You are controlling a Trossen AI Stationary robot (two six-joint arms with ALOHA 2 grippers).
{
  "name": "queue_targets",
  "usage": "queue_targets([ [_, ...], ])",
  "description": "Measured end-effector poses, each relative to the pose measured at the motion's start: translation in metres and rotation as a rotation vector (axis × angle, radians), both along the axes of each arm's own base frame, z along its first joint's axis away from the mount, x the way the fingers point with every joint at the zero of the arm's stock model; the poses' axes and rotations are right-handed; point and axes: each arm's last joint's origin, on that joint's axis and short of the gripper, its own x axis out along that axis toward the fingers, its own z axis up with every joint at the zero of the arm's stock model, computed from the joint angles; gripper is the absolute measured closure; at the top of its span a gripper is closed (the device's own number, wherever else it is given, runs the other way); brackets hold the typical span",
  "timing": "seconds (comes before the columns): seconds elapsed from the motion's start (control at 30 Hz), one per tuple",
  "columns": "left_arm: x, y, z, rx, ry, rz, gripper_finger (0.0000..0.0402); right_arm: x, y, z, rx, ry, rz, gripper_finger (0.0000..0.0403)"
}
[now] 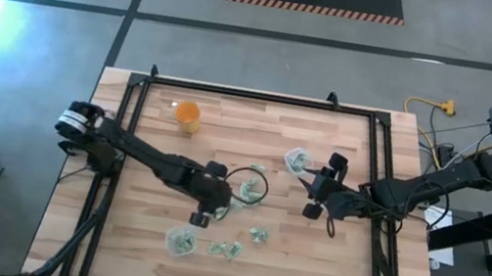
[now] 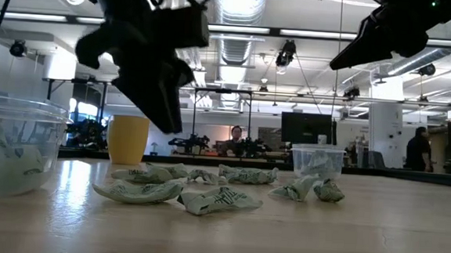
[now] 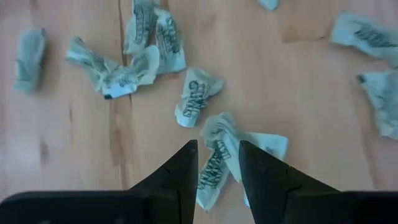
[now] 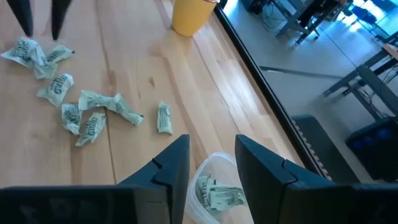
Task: Pick and place Stevia / Truvia into bins
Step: Put the green stevia packet into the bottom transparent container
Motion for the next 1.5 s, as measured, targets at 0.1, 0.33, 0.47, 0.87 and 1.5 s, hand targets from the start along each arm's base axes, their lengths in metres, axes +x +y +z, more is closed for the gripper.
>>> queue_targets([
  [0.1, 0.008, 0.004, -0.008, -0.027, 0.031, 0.001, 0.0302, 0.0, 0.0, 0.0, 0.005, -0.003, -0.003, 0.0284],
  [0.33, 0.027, 0.007, -0.024, -0.073, 0.083, -0.04, 0.0302, 0.0, 0.0, 0.0, 0.005, -0.002, -0.004, 0.0291],
  [0.47, 0.028, 0.007, -0.028, -0.093, 0.104, -0.047, 0.0302, 0.0, 0.0, 0.0, 0.007, -0.003, -0.004, 0.0291],
  [0.87, 0.026, 0.009, -0.029, -0.103, 0.129, -0.037, 0.0302, 0.0, 0.0, 0.0, 0.009, -0.003, -0.004, 0.03],
  [1.5, 0.024, 0.009, -0.031, -0.089, 0.137, -0.062, 0.0394, 0.0, 0.0, 0.0, 0.01, -0.003, -0.003, 0.0319],
])
